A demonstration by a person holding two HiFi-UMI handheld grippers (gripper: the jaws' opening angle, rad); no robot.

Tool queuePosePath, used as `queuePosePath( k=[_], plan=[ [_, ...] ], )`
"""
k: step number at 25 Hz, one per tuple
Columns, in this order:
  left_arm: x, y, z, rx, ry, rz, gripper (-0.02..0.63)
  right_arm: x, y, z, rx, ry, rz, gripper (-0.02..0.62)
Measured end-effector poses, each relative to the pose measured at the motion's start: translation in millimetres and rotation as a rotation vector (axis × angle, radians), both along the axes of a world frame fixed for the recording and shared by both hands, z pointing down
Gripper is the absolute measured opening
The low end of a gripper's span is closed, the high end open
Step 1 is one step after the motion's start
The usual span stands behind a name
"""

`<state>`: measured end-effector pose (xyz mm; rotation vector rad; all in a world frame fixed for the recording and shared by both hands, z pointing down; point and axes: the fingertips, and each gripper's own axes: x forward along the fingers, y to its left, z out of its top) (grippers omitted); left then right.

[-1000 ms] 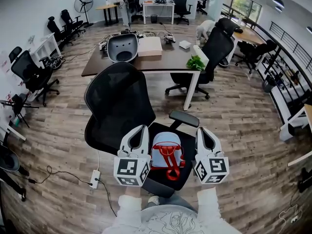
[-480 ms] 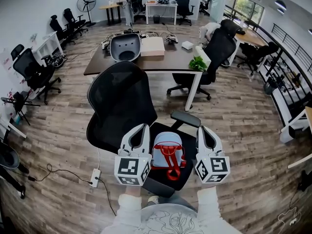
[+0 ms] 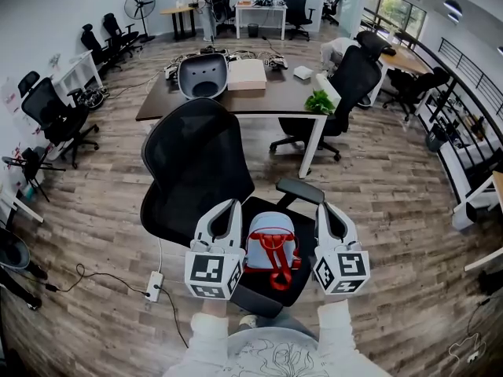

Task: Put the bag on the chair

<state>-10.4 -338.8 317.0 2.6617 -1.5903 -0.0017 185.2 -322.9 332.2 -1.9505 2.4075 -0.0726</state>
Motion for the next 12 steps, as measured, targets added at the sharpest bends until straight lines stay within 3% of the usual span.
queuePosePath(
  k=[12],
  plan=[
    [-0.4, -2.4, -4.9, -0.002, -0.004, 0.003, 0.006, -1.7, -0.8, -4.8, -0.003, 0.011, 0.004, 0.012]
  ],
)
